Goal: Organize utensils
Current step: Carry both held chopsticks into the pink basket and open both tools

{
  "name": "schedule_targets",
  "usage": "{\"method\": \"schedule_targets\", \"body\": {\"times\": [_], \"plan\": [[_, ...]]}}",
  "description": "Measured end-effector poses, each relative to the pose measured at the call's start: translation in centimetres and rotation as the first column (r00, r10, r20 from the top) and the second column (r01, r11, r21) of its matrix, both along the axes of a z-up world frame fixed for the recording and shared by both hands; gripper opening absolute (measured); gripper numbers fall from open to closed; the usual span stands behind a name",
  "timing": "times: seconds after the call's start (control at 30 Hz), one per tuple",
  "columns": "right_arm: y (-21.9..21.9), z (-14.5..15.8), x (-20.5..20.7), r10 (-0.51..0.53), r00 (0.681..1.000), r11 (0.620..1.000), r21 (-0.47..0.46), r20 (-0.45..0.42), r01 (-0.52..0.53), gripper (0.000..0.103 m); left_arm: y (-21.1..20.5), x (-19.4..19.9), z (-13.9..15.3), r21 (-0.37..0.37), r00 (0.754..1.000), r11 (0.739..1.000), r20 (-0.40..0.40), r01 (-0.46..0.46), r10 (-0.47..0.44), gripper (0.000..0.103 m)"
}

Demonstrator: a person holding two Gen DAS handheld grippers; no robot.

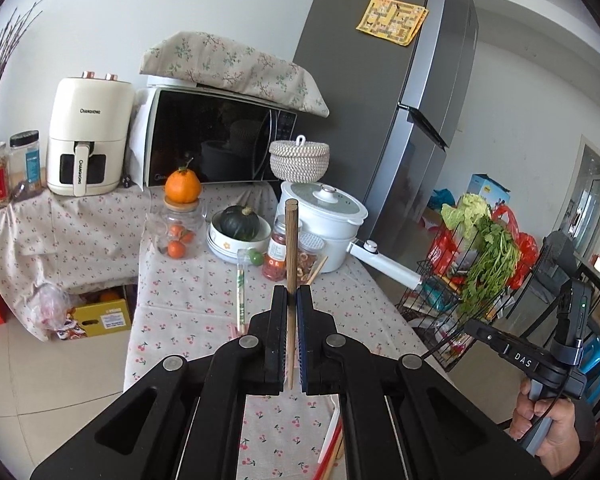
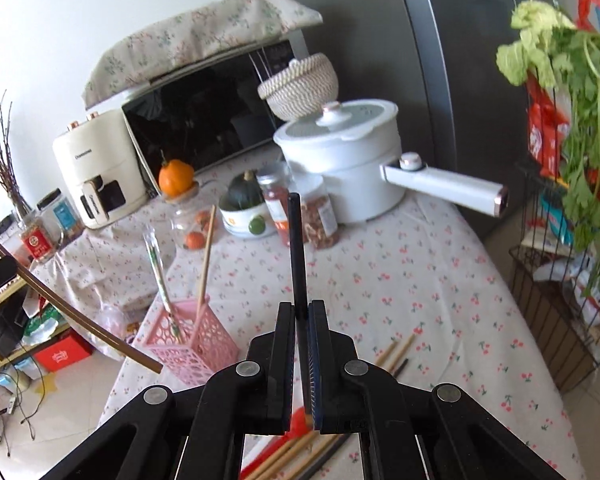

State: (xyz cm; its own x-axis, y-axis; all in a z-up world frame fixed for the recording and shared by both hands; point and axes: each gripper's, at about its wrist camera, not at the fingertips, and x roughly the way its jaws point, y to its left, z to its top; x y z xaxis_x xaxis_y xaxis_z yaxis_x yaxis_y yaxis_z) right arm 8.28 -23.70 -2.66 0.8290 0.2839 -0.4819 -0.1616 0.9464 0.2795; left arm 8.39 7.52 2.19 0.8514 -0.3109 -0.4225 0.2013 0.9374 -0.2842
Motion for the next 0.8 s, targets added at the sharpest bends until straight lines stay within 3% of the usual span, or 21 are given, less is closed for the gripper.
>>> {"method": "schedule_targets", "body": {"times": [0.17, 0.3, 0.5, 0.8], "plan": [[0.3, 2.1, 1.2, 0.004, 0.998, 1.000, 0.015, 0.064, -0.005, 0.004, 0.1, 1.0, 1.1, 0.003, 0.998, 0.999, 0.046, -0.041, 0.041, 0.004], [0.8, 2.4, 2.3, 0.010, 0.999, 0.999, 0.037, 0.049, -0.012, 0.004, 0.0, 2.1, 1.0, -0.001, 0.997, 0.998, 0.046, -0.059, 0.059, 0.004], [2.4, 2.7, 2.8, 0.060, 0.997, 0.998, 0.024, 0.042, -0.061, 0.004, -0.5, 4.3, -0.3, 0.057, 0.996, 0.995, 0.045, -0.079, 0.076, 0.004], [4.0, 3.7, 2.9, 0.110, 0.991, 0.992, 0.057, 0.073, -0.114, 0.004, -2.4, 8.9, -4.6, 0.179, 0.997, 0.984, -0.073, -0.014, 0.027, 0.004]]}}
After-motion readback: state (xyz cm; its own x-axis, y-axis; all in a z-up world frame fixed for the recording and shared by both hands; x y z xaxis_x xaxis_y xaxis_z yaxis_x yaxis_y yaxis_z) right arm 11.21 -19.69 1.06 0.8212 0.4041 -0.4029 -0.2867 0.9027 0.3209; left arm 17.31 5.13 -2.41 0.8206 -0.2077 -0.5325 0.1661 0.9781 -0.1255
